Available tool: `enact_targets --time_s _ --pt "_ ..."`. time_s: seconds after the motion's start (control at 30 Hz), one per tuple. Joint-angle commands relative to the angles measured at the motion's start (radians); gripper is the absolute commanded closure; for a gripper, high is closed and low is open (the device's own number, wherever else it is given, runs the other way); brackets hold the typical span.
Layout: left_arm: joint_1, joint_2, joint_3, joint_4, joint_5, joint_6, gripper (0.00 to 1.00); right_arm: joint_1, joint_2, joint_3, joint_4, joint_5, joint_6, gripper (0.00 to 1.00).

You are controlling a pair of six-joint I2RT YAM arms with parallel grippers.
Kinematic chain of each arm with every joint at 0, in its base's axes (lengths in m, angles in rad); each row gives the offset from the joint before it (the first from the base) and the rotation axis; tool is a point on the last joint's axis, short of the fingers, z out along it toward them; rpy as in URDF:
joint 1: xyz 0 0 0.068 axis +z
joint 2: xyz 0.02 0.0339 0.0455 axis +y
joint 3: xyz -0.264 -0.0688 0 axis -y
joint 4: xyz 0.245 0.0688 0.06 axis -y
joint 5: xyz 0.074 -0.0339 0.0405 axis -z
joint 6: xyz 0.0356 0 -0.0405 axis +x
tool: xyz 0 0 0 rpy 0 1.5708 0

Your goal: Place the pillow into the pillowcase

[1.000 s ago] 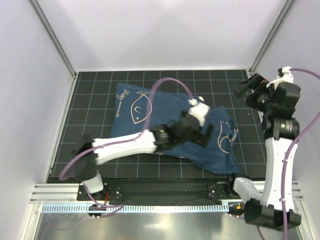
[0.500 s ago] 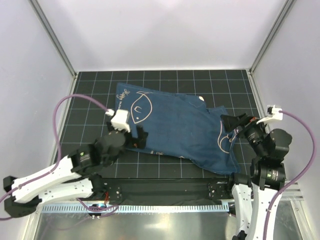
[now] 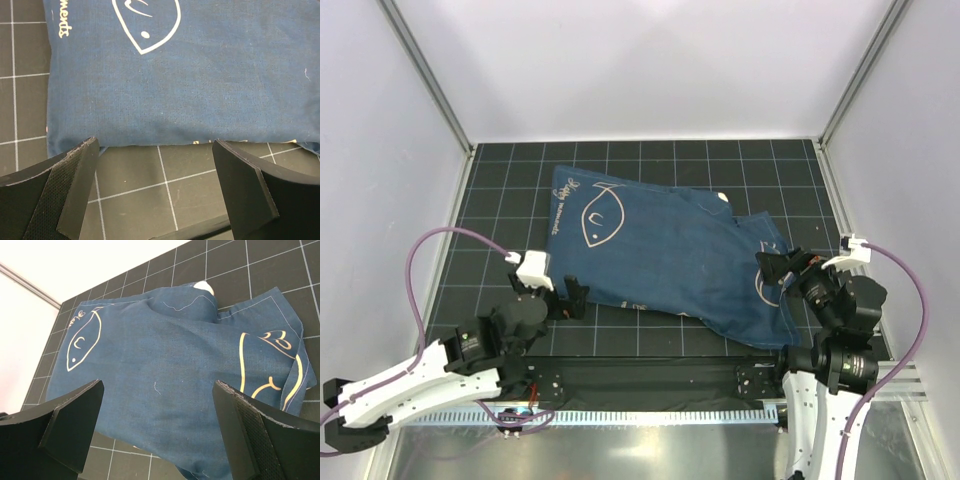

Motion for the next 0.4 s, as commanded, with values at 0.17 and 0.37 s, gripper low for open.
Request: enact_targets --time_s 0.17,0.37 --pt "0.000 -0.126 -0.052 0.066 -0.016 -0.008 0.00 0.000 0.055 -0.005 0.031 -0.038 -0.022 0.02" --pt "0.000 -0.112 -0.055 0.068 -0.020 -0.018 0.00 0.000 0.063 -0.014 0.041 -0.039 -0.009 0.01"
